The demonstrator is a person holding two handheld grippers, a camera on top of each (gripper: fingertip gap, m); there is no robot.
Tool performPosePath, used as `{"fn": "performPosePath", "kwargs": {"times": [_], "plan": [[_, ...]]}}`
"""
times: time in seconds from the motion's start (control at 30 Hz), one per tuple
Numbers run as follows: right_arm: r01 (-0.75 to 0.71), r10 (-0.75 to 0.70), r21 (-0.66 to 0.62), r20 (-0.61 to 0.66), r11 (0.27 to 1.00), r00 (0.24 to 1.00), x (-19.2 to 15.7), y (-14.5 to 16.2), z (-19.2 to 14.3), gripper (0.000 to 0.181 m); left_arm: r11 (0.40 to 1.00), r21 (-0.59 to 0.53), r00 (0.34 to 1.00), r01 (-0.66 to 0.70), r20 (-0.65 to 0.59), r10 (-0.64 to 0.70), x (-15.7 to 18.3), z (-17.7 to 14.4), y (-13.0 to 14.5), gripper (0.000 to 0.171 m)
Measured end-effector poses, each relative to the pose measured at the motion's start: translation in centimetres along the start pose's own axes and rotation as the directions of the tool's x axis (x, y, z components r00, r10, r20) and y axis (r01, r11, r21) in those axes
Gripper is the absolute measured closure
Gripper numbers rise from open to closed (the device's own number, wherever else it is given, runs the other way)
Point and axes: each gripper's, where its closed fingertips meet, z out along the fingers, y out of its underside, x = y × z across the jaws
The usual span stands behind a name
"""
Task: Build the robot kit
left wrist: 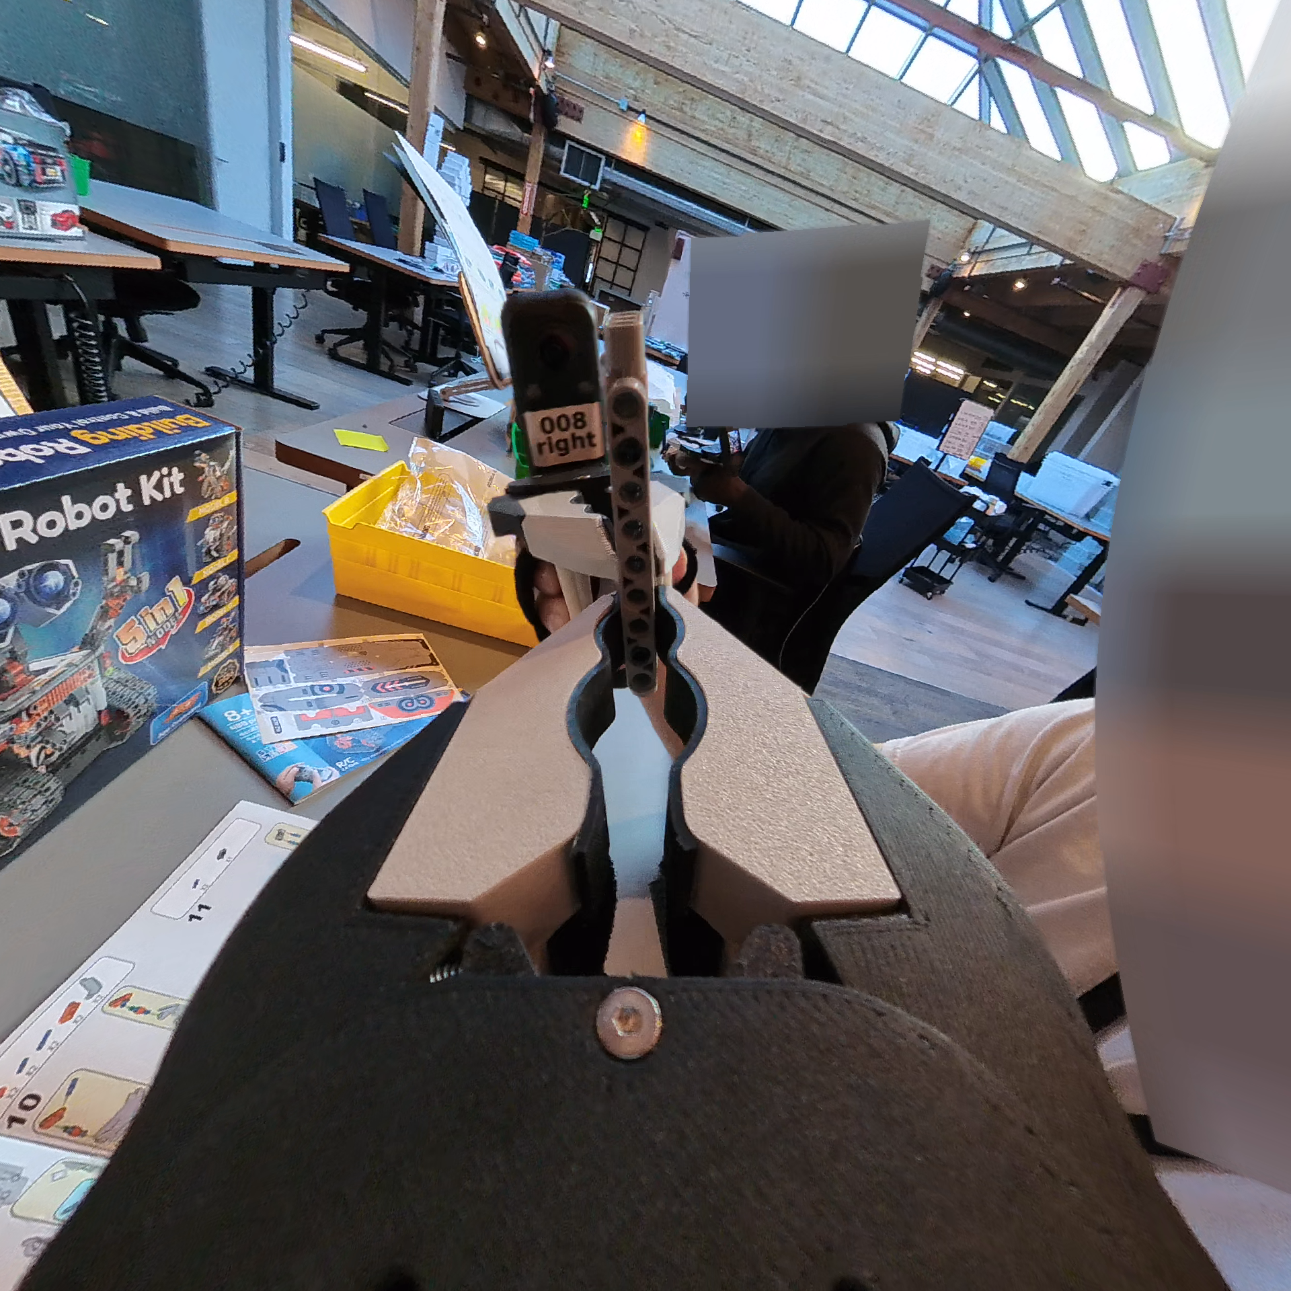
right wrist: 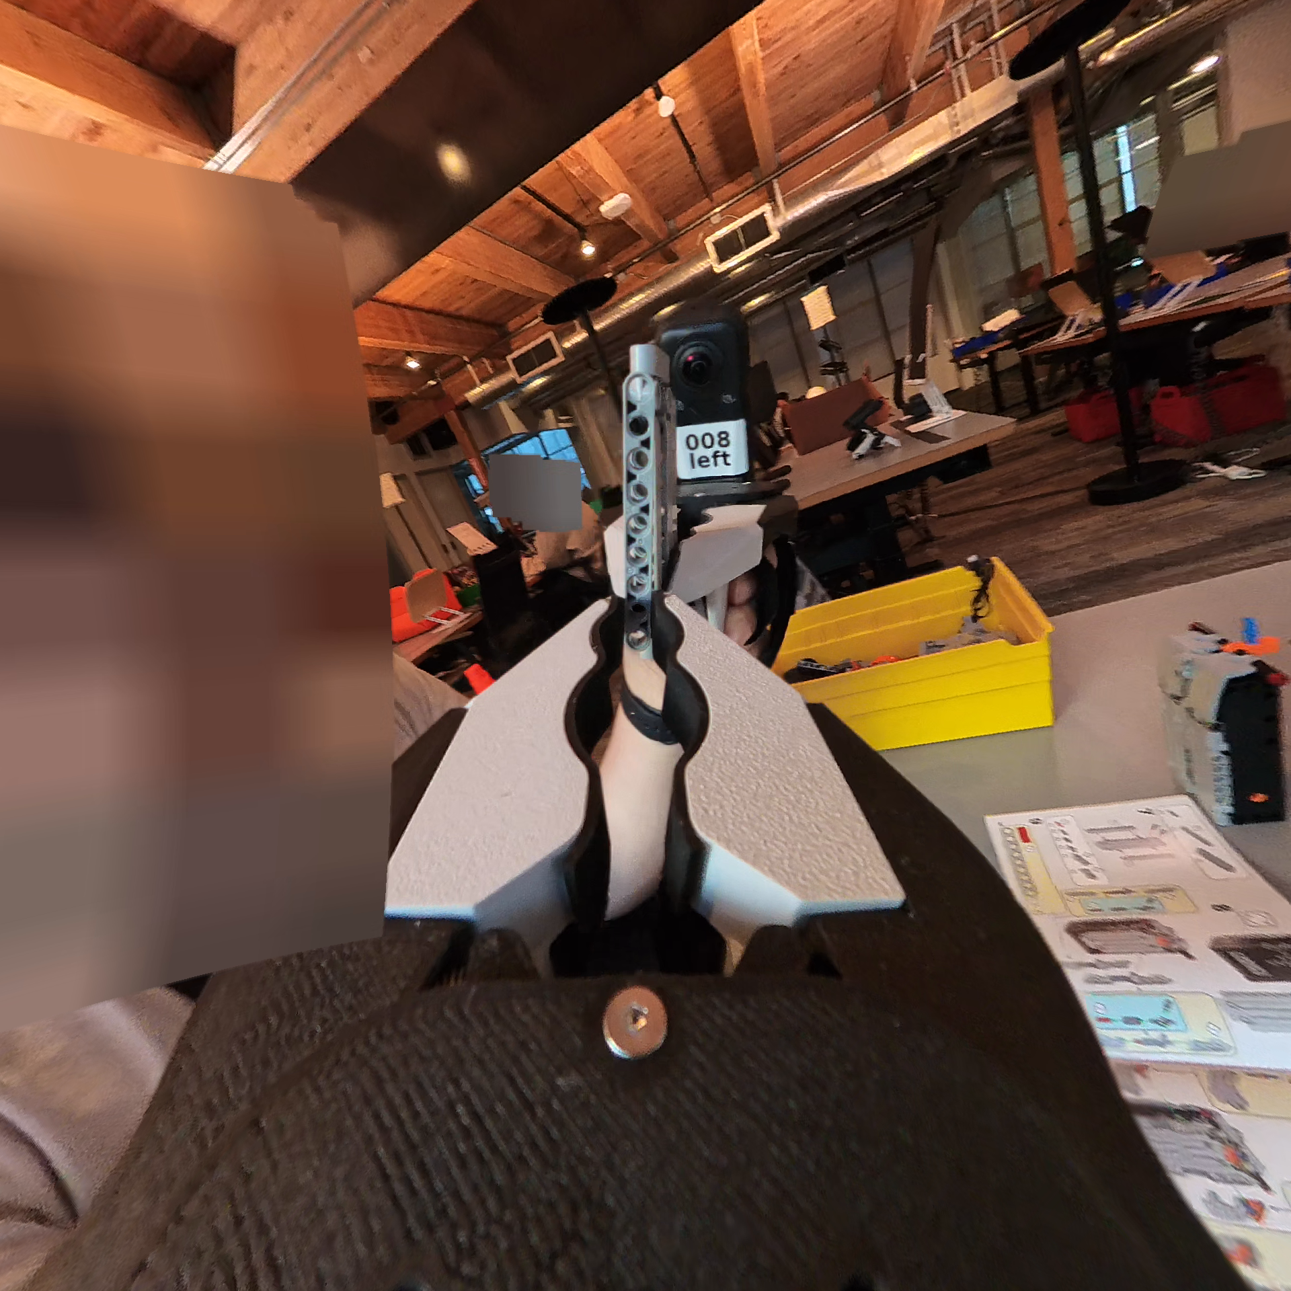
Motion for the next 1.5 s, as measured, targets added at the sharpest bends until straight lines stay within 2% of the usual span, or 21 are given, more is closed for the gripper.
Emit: {"fn": "performPosePath", "kwargs": {"times": [0.03,0.1,0.4,0.73,0.97,1.1,1.3,1.4,1.47,1.5], "plan": [[0.026,-0.027,-0.010,-0.025,1.000,0.999,0.0,0.0,0.0,0.175,1.000,-0.003,1.000,-0.001,0.002,0.001,0.0,0.0,0.0,0.167],[0.083,-0.086,-0.032,-0.084,0.996,0.993,0.3,0.1,0.0,0.175,1.000,-0.010,1.000,-0.013,0.015,0.014,-0.1,0.0,0.1,0.167],[0.199,-0.203,-0.042,-0.124,0.979,0.971,-0.1,-0.2,-0.2,0.175,1.000,0.014,1.000,-0.020,0.013,0.020,-0.1,0.3,-0.2,0.167],[0.176,-0.175,-0.003,-0.138,0.984,0.975,-0.2,-0.6,0.0,0.174,0.982,0.000,0.977,-0.191,0.091,0.190,0.0,0.4,-0.5,0.167],[0.332,-0.324,0.057,-0.121,0.941,0.938,-1.1,-1.4,-0.1,0.174,0.995,0.102,0.998,0.014,-0.060,-0.008,0.6,0.7,-1.2,0.167],[0.431,-0.416,0.056,-0.175,0.901,0.892,-1.1,-1.7,-0.3,0.174,0.988,0.138,0.995,0.063,-0.081,-0.052,0.4,1.0,-1.5,0.167],[0.514,-0.500,0.057,-0.164,0.856,0.851,-1.8,-1.6,-0.3,0.174,0.981,0.136,0.979,0.140,-0.167,-0.116,1.1,1.1,-1.5,0.167],[0.507,-0.490,0.055,-0.181,0.860,0.852,-1.4,-1.7,-0.5,0.174,0.982,0.138,0.985,0.127,-0.138,-0.108,0.8,1.3,-1.4,0.167],[0.453,-0.435,0.054,-0.202,0.890,0.878,-0.7,-1.7,-0.5,0.174,0.990,0.139,0.999,0.015,-0.035,-0.010,0.0,1.2,-1.4,0.167],[0.430,-0.410,0.081,-0.182,0.899,0.894,-1.0,-1.8,-0.4,0.174,0.990,0.139,0.999,-0.027,-0.021,0.031,0.2,1.2,-1.5,0.167]]}}
